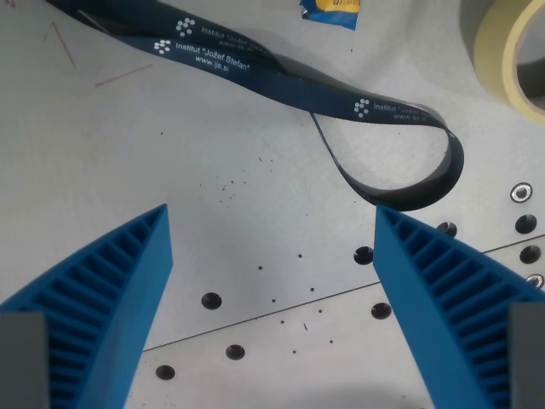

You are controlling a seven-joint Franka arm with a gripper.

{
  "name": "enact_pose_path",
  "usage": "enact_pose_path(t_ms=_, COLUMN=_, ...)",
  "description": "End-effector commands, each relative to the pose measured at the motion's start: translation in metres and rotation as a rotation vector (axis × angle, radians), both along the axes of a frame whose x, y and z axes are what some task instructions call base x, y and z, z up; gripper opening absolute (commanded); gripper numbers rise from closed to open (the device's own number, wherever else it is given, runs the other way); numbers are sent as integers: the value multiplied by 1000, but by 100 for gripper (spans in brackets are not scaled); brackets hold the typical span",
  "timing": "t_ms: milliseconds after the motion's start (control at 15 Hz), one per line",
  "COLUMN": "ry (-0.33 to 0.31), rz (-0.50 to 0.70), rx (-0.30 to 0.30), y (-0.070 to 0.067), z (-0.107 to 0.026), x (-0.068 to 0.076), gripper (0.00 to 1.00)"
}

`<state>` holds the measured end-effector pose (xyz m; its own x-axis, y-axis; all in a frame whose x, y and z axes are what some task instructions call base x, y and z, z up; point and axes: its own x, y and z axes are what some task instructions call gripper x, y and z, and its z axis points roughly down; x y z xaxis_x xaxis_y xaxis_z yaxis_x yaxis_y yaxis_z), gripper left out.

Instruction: Move in base negative z

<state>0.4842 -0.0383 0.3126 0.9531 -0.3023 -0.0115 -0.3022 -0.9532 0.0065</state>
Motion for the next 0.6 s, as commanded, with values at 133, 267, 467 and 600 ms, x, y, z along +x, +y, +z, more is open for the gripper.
enact_pose_path(t_ms=133, ry=-4, rz=0, rx=0, y=0, z=-8, x=0, gripper=100)
enact_pose_path(t_ms=267, ry=-4, rz=0, rx=0, y=0, z=-18, x=1, gripper=100)
enact_pose_path(t_ms=467, ry=-4, rz=0, rx=0, y=0, z=-33, x=1, gripper=100)
enact_pose_path(t_ms=600, ry=-4, rz=0, rx=0, y=0, z=-43, x=2, gripper=100)
